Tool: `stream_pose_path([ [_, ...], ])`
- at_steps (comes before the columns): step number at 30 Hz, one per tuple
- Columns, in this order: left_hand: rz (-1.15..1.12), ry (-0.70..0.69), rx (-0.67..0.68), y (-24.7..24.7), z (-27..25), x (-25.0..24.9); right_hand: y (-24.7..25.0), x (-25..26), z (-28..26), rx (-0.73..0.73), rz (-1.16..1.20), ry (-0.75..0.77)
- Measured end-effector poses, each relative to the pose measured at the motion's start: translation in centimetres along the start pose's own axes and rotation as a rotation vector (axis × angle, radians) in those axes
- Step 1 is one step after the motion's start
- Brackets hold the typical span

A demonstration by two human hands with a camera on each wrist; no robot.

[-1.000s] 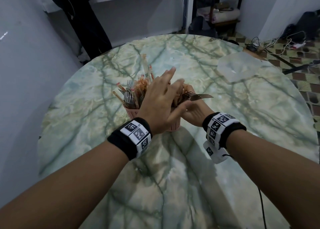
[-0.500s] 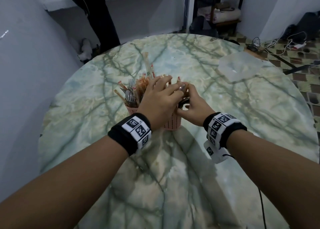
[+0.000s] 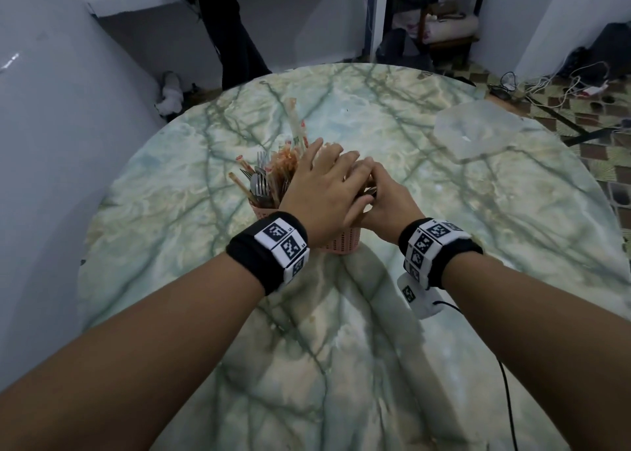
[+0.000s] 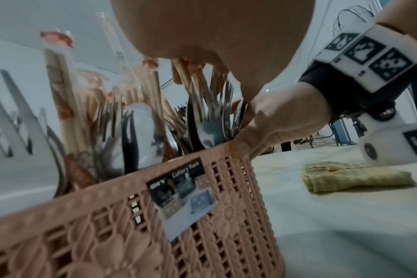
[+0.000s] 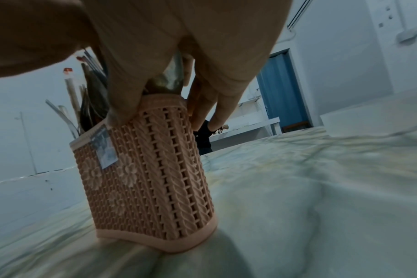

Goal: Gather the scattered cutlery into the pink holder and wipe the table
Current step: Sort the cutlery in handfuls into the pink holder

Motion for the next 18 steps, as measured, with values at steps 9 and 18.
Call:
stream_pose_path([
  [9,-0.261,0.251,-0.501,0.5,-9.1,3.6,-2.3,-2.7,-1.9,-0.050,0.053,-0.255],
  [18,-0.957,0.990,0.030,-5.3,-13.0,11.0,-3.3,-2.7,-1.8,-0.066,0.131,-0.252],
])
Point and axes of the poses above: each hand's wrist, its own z-axis towards the middle knuckle, its own y-axis out of the back of the hand, x = y × z, the point moved 4 cm from there along z, towards the middle knuckle, and after that the axes turned 12 degrees about -z, right-handed, at the moved point
